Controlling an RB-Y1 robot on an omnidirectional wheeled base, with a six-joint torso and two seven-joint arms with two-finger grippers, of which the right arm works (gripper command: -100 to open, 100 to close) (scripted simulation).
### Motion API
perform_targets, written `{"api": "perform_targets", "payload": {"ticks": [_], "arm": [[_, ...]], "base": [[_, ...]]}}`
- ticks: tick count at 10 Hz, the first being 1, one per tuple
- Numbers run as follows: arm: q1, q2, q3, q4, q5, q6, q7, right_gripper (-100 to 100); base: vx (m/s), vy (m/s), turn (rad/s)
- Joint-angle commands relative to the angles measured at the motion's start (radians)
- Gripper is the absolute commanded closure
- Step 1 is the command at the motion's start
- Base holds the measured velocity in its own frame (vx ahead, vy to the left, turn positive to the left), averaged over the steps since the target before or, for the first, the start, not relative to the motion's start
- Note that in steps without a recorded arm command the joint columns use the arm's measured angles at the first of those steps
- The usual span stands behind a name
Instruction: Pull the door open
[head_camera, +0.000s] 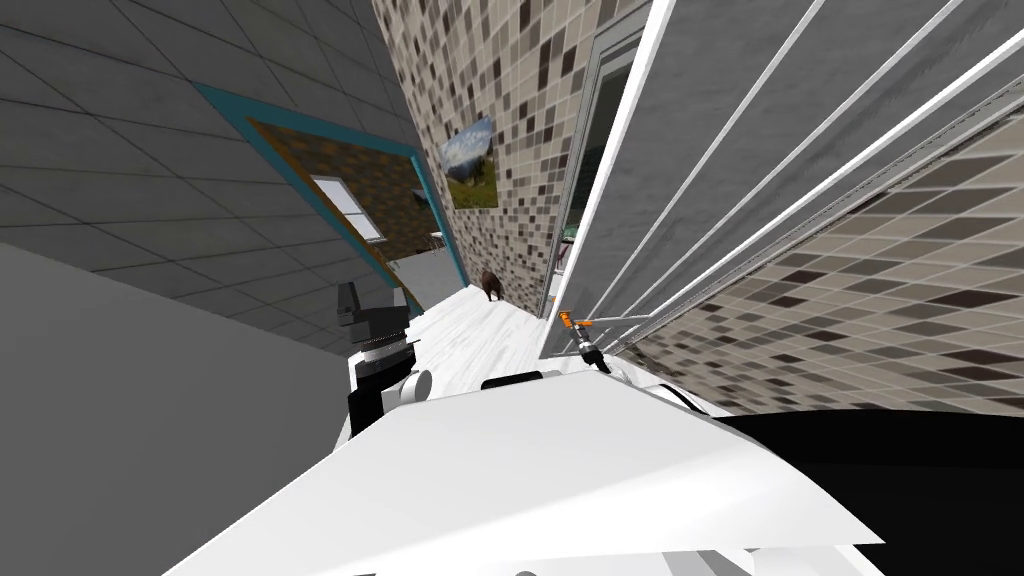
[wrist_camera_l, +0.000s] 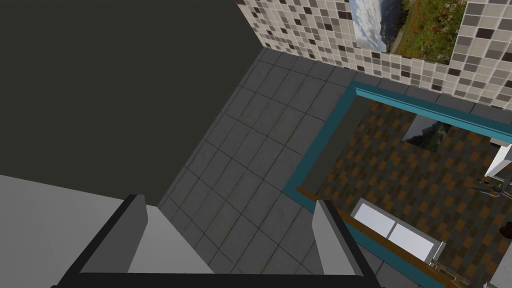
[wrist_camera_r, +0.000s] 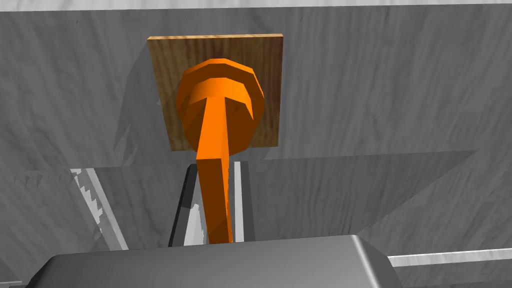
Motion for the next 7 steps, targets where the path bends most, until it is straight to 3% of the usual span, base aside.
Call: {"api": "perform_targets", "payload": {"ticks": [1, 5, 7], "arm": [[0.035, -0.005, 0.006, -0.05, 0.005, 0.007, -0.009, 100], [0.081, -0.045, 0.038, -0.054, 0.029, -0.063, -0.06, 100], [0.09, -0.054, 0.044, -0.055, 0.034, -0.078, -0.071, 100]], "base": [[-0.169, -0.061, 0.087], [-0.2, -0.062, 0.12], [-0.133, -0.04, 0.048]]}}
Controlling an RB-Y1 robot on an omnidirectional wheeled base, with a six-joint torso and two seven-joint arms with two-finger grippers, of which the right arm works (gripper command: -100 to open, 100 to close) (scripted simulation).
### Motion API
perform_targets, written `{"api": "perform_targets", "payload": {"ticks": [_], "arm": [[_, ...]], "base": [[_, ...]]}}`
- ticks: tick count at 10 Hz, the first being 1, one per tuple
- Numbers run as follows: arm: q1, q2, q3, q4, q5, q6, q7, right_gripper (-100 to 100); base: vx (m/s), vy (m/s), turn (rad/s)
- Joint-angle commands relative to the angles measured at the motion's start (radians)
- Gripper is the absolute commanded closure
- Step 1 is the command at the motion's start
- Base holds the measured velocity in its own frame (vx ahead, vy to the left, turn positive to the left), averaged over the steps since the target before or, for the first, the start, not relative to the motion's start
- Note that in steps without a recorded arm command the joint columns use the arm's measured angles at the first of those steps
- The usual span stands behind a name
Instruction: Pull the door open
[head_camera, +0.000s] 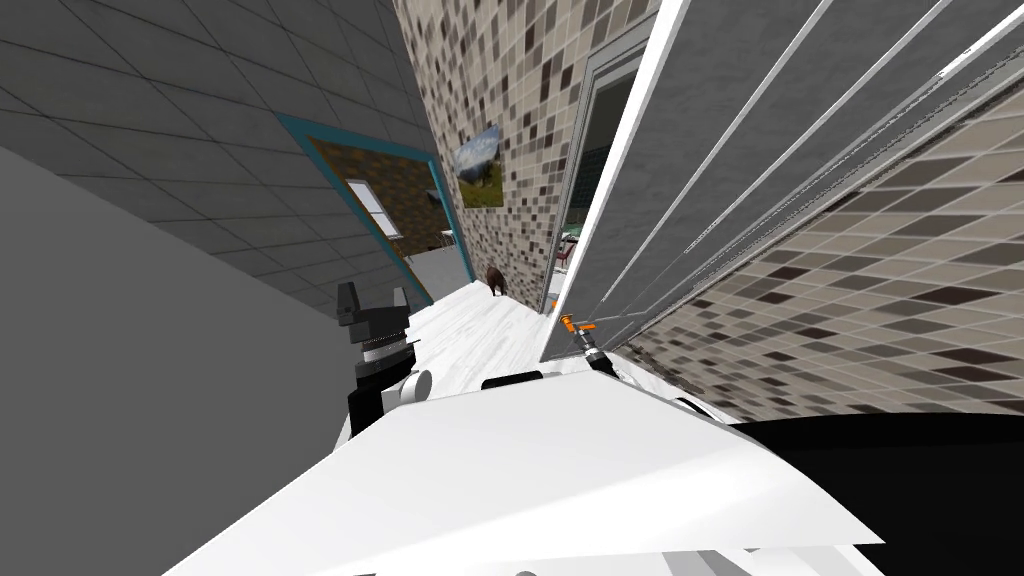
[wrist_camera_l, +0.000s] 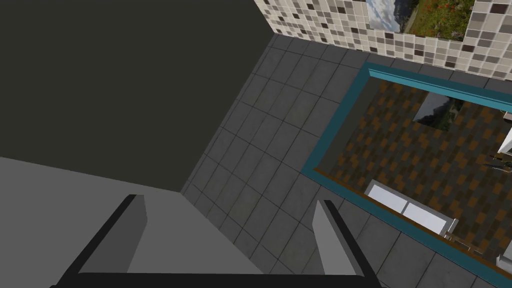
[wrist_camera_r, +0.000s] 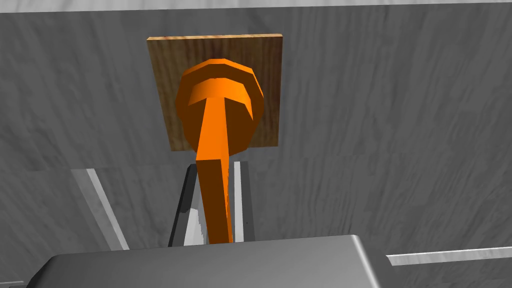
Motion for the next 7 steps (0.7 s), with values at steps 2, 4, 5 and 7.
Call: {"api": "perform_targets", "payload": {"ticks": [2, 4, 5, 7], "arm": [[0.005, -0.017, 0.01, 0.02, 0.008, -0.041, -0.02, 100], [0.009, -0.017, 0.013, 0.027, 0.009, -0.05, -0.021, 100], [0.014, -0.021, 0.015, 0.032, 0.01, -0.063, -0.025, 100], [0.028, -0.032, 0.019, 0.043, 0.013, -0.094, -0.035, 100]], "base": [[-0.14, -0.045, 0.068], [-0.09, -0.038, 0.087], [-0.186, -0.08, 0.193], [-0.196, -0.088, 0.187]]}}
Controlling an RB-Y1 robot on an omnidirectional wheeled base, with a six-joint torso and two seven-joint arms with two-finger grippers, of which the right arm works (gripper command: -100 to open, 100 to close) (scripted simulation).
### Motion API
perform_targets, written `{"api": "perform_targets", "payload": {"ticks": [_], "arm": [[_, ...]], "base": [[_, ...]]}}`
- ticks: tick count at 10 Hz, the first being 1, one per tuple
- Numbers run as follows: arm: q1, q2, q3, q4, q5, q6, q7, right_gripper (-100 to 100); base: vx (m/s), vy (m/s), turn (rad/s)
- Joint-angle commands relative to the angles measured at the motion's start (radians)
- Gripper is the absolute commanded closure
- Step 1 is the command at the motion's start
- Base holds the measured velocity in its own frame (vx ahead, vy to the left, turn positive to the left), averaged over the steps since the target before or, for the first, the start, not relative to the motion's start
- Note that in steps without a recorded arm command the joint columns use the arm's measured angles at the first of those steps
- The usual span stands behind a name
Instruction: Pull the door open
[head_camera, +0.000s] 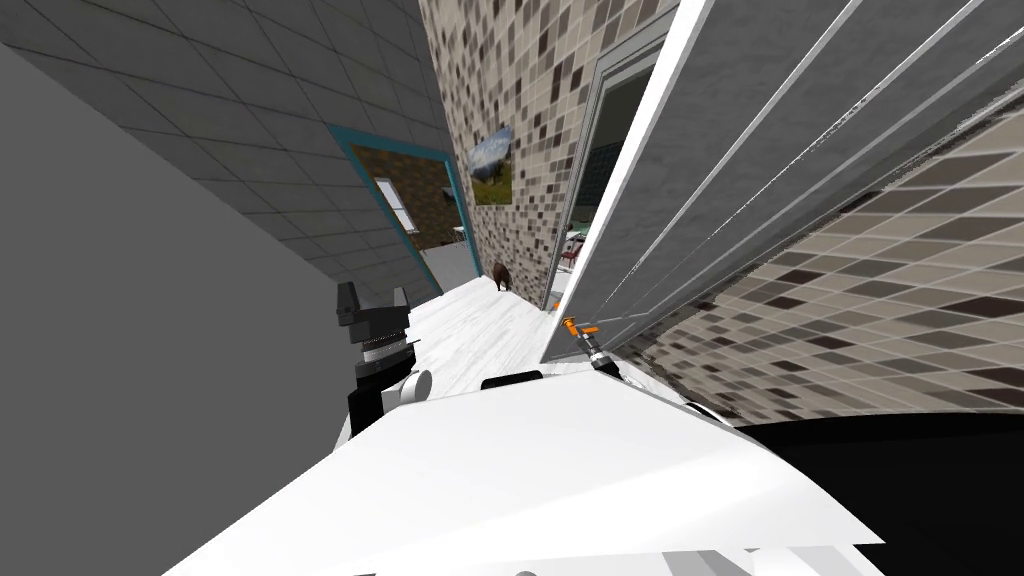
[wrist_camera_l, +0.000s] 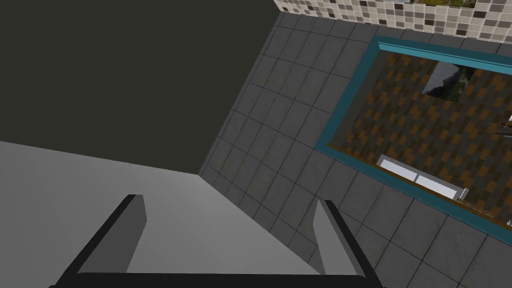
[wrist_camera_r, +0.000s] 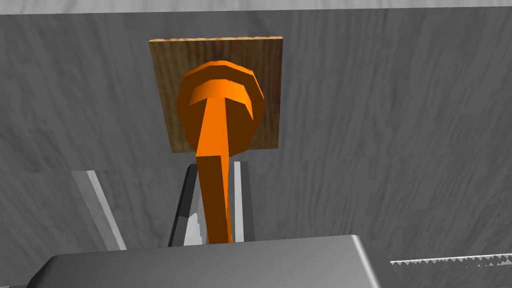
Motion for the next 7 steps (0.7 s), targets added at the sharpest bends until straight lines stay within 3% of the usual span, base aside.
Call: {"api": "perform_targets", "payload": {"ticks": [1, 3, 4, 7], "arm": [[-0.008, -0.003, 0.003, 0.032, 0.002, -0.021, -0.004, 100], [0.007, -0.014, 0.007, 0.044, 0.004, -0.055, -0.015, 100], [0.007, -0.014, 0.007, 0.044, 0.004, -0.055, -0.015, 100], [0.024, -0.028, 0.013, 0.059, 0.007, -0.094, -0.027, 100]], "base": [[-0.133, -0.06, 0.047], [-0.143, -0.036, 0.148], [-0.128, -0.038, 0.058], [-0.137, -0.072, 0.13]]}}
